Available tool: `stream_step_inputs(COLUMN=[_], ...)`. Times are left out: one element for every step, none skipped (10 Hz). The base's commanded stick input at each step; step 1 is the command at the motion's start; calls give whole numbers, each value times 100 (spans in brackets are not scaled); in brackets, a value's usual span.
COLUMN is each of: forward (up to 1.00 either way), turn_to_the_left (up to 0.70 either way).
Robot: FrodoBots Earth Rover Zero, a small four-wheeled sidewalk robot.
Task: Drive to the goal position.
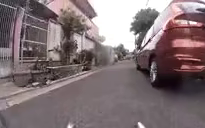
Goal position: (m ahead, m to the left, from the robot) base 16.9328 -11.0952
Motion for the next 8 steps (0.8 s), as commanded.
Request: stream_step_inputs(forward=[70,70,70,70,70,70,70,70], turn_to_the_left=[-1,-1,-3,-14,-14,-14,-14,-14])
